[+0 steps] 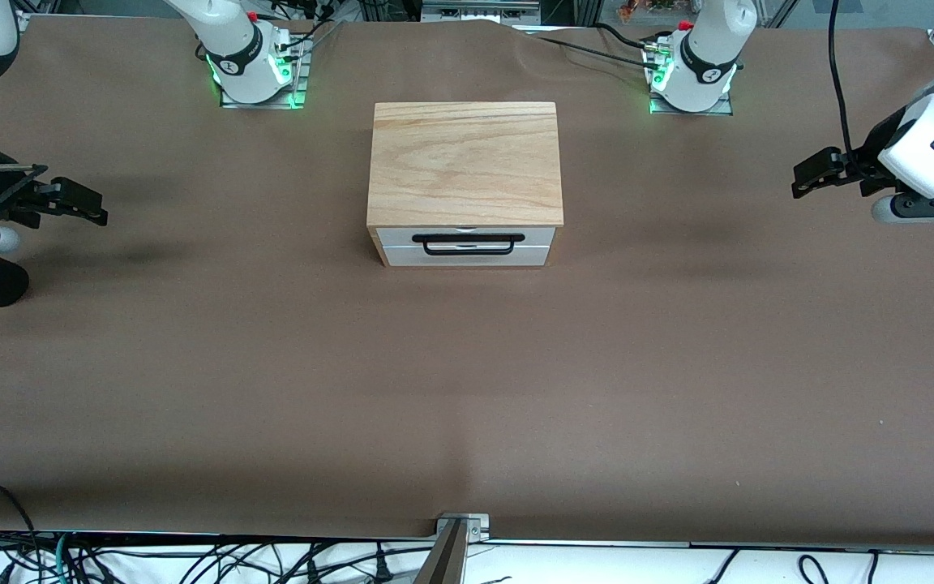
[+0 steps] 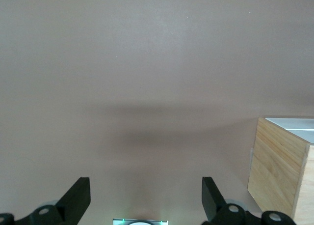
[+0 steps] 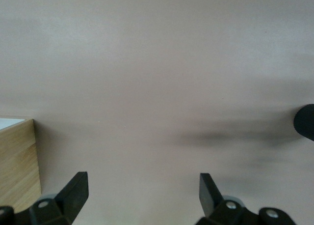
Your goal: Pull top drawer with both arms simultaneously
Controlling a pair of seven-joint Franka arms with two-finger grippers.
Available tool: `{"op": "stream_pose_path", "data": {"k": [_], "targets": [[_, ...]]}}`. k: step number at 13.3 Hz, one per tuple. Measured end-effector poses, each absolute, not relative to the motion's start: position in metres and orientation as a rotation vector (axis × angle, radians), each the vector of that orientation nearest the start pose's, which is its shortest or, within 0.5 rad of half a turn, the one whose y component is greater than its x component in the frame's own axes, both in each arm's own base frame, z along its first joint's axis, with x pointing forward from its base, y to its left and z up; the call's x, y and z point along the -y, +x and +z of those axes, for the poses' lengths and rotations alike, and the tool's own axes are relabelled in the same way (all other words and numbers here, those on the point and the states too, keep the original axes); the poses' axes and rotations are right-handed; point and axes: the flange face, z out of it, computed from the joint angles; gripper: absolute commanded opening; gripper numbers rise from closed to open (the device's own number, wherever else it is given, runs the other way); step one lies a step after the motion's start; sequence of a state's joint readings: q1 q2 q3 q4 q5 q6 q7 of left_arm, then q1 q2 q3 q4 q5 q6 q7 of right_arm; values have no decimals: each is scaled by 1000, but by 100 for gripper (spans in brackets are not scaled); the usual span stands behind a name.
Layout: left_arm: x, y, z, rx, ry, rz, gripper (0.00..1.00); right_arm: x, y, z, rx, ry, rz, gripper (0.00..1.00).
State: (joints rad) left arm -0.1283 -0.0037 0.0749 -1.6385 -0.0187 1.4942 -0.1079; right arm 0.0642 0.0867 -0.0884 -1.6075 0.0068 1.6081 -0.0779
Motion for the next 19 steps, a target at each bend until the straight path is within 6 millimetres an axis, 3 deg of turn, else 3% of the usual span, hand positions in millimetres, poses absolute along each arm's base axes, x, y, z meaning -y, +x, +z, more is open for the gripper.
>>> {"op": "stream_pose_path", "data": {"k": [10, 19], "targets": [[31, 541, 589, 86, -3140, 225, 100, 10, 579, 561, 86, -3134, 137, 100], [31, 540, 588, 86, -3139, 231, 100, 2, 583, 548, 107, -3123, 185, 100]]}}
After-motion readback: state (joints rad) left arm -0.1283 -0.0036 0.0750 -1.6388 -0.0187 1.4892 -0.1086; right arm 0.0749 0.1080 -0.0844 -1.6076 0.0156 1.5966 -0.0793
